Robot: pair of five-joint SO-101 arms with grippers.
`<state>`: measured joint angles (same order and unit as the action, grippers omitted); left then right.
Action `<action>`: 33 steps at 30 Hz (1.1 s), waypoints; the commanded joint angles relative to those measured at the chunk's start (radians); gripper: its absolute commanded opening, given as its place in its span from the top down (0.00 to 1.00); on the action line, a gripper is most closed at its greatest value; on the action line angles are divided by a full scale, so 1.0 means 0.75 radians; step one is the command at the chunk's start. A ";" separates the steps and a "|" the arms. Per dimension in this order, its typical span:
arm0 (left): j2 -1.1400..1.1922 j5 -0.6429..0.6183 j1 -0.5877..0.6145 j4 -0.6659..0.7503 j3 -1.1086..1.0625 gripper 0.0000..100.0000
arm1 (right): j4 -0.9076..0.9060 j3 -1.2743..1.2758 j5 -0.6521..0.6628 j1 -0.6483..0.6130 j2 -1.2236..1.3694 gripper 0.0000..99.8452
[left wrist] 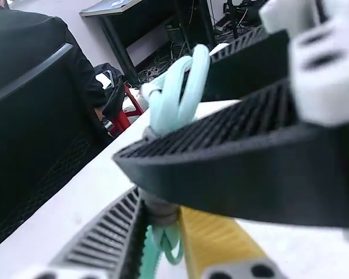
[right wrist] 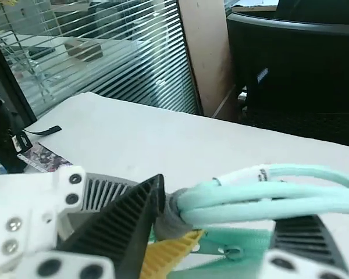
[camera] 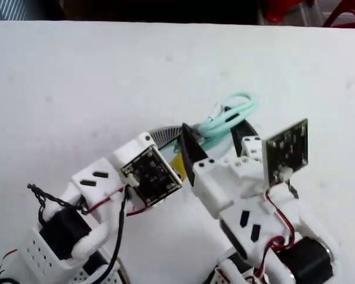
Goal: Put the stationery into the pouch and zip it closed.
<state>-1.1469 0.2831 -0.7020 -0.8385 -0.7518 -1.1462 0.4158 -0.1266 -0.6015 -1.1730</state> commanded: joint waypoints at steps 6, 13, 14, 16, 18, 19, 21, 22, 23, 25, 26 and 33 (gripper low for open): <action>-0.140 0.016 0.013 0.035 -0.053 0.98 | -0.103 -0.264 0.104 -0.021 0.251 0.84; -0.292 0.031 0.009 0.123 -0.123 0.98 | -0.251 -0.342 0.186 -0.136 0.271 0.94; -0.298 0.029 0.007 0.125 -0.125 0.98 | -0.257 -0.342 0.186 -0.136 0.271 0.92; -0.298 0.029 0.005 0.127 -0.137 0.98 | -0.267 -0.344 0.186 -0.132 0.271 0.88; -0.298 0.029 0.007 0.125 -0.137 0.98 | -0.285 -0.344 0.186 -0.132 0.271 0.86; -0.298 0.027 0.007 0.123 -0.137 0.98 | -0.294 -0.344 0.186 -0.132 0.271 0.88; -0.298 0.025 0.007 0.123 -0.137 0.98 | -0.294 -0.344 0.192 -0.130 0.271 0.95; -0.298 0.025 0.007 0.125 -0.137 0.98 | -0.294 -0.344 0.196 -0.130 0.271 0.98; -0.298 0.023 0.007 0.125 -0.137 0.98 | -0.296 -0.344 0.196 -0.130 0.271 0.99; -0.298 0.023 0.007 0.125 -0.137 0.98 | -0.308 -0.346 0.196 -0.128 0.271 0.98; -0.298 0.023 0.007 0.127 -0.137 0.98 | -0.310 -0.346 0.196 -0.128 0.271 0.98; -0.304 0.020 0.011 0.119 -0.137 0.93 | -0.289 -0.507 0.186 0.040 0.283 0.98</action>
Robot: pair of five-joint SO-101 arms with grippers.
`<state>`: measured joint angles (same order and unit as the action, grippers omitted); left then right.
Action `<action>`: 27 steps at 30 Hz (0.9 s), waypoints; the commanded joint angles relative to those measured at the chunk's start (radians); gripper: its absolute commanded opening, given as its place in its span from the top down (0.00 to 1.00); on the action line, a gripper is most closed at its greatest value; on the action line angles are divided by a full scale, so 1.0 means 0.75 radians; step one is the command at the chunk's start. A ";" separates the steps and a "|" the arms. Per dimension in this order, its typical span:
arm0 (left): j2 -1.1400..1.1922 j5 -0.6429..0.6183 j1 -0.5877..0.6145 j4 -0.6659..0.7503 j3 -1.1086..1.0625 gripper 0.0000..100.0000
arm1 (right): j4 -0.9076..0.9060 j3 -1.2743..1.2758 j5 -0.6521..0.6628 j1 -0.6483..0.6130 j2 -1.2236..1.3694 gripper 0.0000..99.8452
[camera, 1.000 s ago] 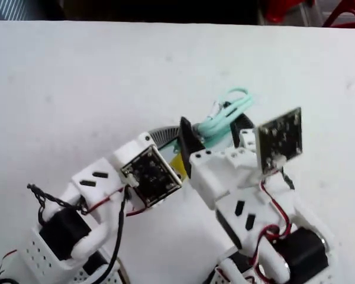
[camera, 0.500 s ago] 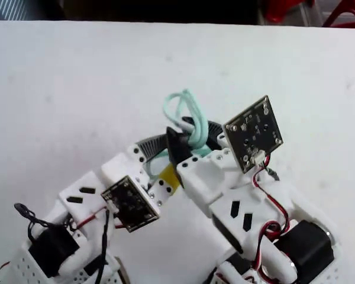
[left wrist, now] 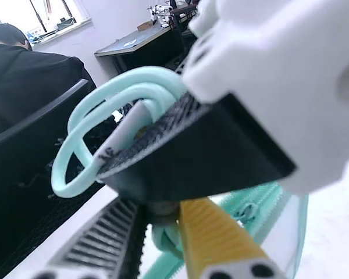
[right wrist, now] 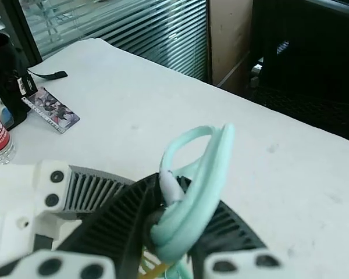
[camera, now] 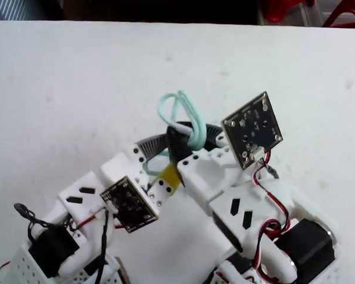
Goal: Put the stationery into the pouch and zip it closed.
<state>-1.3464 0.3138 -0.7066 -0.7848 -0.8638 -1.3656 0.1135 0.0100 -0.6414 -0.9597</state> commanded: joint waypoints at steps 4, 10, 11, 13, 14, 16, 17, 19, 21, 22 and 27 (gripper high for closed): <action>-0.040 -0.227 0.034 0.018 0.020 0.79 | 0.089 -0.135 0.012 0.142 0.001 0.98; -0.040 -0.243 0.079 -0.223 0.166 0.76 | 0.204 -0.135 0.014 0.204 0.001 0.98; -0.040 -0.241 0.079 -0.288 0.200 0.76 | 0.226 -0.137 0.014 0.212 0.001 0.98; -0.040 -0.205 0.079 -0.413 0.274 0.76 | 0.267 -0.137 0.014 0.224 0.003 0.98; -0.040 -0.168 0.081 -0.475 0.311 0.76 | 0.287 -0.137 0.014 0.224 0.003 0.98; -0.040 -0.102 0.130 -0.559 0.358 0.76 | 0.314 -0.141 0.014 0.226 0.011 0.98; -0.040 -0.084 0.187 -0.571 0.364 0.76 | 0.304 -0.164 0.014 0.226 0.024 0.98; -0.040 -0.068 0.355 -0.563 0.364 0.76 | 0.247 -0.231 0.014 0.226 0.066 0.98; -0.040 -0.076 0.549 -0.507 0.360 0.76 | 0.167 -0.325 0.014 0.224 0.120 0.98; -0.040 -0.076 0.643 -0.468 0.360 0.76 | 0.128 -0.372 0.014 0.222 0.146 0.98; -0.038 -0.219 0.913 -0.252 0.311 0.76 | -0.003 -0.567 0.014 0.220 0.242 0.98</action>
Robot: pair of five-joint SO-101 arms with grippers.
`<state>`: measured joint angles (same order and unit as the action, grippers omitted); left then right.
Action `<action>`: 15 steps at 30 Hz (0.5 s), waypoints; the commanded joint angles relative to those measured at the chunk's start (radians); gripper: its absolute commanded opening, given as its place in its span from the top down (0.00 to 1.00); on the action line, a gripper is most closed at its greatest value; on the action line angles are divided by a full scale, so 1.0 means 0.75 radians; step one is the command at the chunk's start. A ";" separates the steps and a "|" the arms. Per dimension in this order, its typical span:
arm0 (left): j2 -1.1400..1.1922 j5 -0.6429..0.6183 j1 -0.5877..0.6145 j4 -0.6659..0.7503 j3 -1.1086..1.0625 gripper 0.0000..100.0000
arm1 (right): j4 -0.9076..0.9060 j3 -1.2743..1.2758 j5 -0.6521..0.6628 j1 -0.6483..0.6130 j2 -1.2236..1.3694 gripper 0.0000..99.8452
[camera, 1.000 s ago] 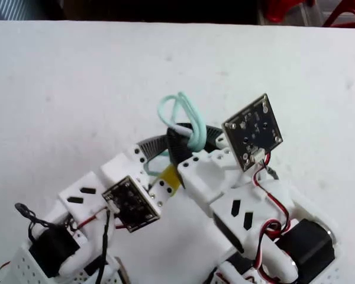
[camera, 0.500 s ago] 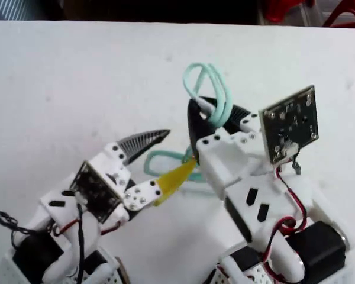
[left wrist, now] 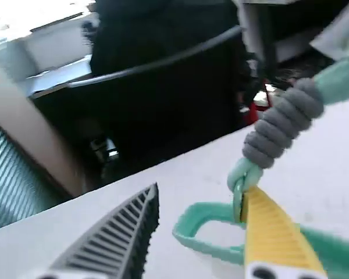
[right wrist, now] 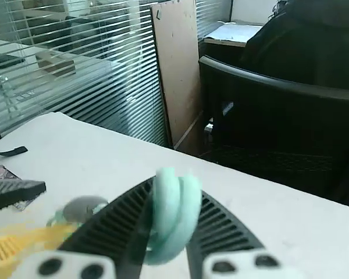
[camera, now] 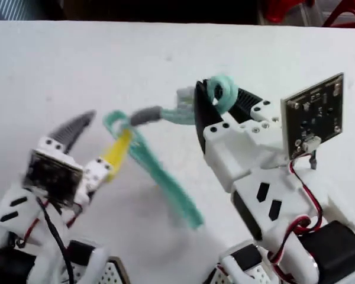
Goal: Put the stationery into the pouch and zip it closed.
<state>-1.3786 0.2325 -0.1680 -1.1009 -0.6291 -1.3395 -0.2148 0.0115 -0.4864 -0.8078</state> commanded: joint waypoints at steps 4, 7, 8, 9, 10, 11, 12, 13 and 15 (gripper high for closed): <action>0.005 -0.164 0.212 0.209 -0.037 0.76 | -0.044 -0.192 0.004 0.013 0.095 0.98; 0.005 -0.160 0.140 0.203 -0.043 0.76 | -0.046 -0.188 0.000 0.009 0.138 0.98; 0.005 -0.158 0.103 0.200 -0.057 0.76 | -0.048 -0.188 -0.004 -0.001 0.148 0.98; 0.005 -0.158 0.069 0.203 -0.074 0.76 | -0.060 -0.188 -0.020 -0.021 0.152 0.98; 0.005 -0.158 0.038 0.205 -0.088 0.76 | -0.069 -0.192 -0.031 -0.036 0.154 0.98; 0.005 -0.158 0.019 0.209 -0.102 0.76 | -0.075 -0.196 -0.031 -0.050 0.154 0.98; 0.005 -0.158 0.015 0.209 -0.110 0.76 | -0.075 -0.198 -0.027 -0.069 0.152 0.98; 0.005 -0.155 0.019 0.205 -0.117 0.76 | -0.066 -0.207 -0.027 -0.089 0.142 0.98; 0.003 -0.155 0.050 0.188 -0.127 0.76 | -0.046 -0.235 -0.027 -0.101 0.144 0.98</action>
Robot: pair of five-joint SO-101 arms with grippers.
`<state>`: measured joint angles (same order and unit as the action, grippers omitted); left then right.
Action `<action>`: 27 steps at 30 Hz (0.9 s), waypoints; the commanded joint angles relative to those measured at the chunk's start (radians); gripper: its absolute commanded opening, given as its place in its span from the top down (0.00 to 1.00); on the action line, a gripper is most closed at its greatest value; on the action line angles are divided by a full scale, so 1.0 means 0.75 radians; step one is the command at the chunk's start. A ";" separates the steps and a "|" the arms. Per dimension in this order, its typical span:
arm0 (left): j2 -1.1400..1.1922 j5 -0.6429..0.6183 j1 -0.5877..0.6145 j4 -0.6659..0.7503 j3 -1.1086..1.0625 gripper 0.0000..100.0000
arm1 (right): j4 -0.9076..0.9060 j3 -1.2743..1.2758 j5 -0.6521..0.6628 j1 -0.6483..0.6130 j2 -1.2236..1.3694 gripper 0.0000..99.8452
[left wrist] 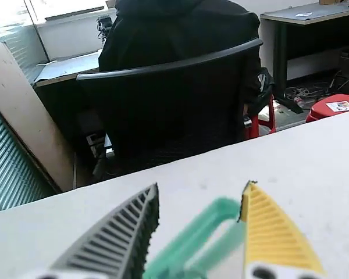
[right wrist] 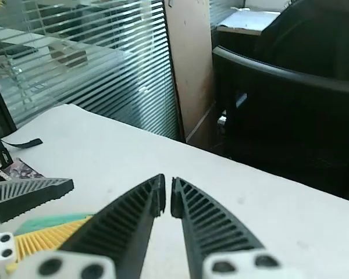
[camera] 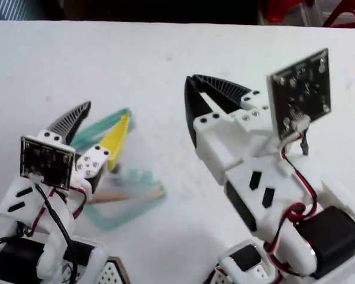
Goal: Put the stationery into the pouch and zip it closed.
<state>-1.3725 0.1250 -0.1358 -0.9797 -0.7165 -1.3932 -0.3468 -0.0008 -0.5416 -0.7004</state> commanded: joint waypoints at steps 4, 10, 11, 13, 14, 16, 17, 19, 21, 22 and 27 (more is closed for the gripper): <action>-0.005 -0.012 0.069 -0.037 -0.012 0.76 | 0.007 -0.070 -0.010 -0.038 0.026 0.98; -0.005 0.020 0.077 -0.039 -0.018 0.76 | -0.079 -0.004 -0.010 -0.038 0.028 0.98; -0.005 0.049 0.079 -0.035 -0.018 0.76 | -0.089 0.004 -0.008 -0.038 0.019 0.98; -0.003 0.090 0.150 -0.029 -0.016 0.76 | -0.097 0.051 -0.008 -0.034 0.011 0.98; 0.005 0.096 0.224 -0.008 -0.023 0.77 | -0.097 0.088 -0.008 -0.028 0.005 0.98; 0.019 0.090 0.408 0.068 -0.092 0.81 | -0.097 0.188 -0.006 -0.028 -0.009 0.98; 0.040 0.090 0.486 0.117 -0.143 0.83 | -0.089 0.252 -0.002 -0.028 -0.017 0.98; 0.120 0.090 0.588 0.188 -0.235 0.84 | -0.069 0.378 0.039 -0.030 -0.036 0.98; 0.240 0.090 0.656 0.215 -0.272 0.82 | -0.005 0.528 0.045 -0.028 -0.069 0.98; 0.310 0.090 0.690 0.213 -0.268 0.82 | 0.036 0.604 0.047 -0.028 -0.093 0.98; 0.752 -0.039 0.838 0.190 -0.125 0.82 | 0.306 1.045 0.057 -0.026 -0.253 0.98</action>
<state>-1.0671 0.1726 0.4196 -0.8539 -0.9083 -1.2750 0.2823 0.0330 -0.5692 -0.8186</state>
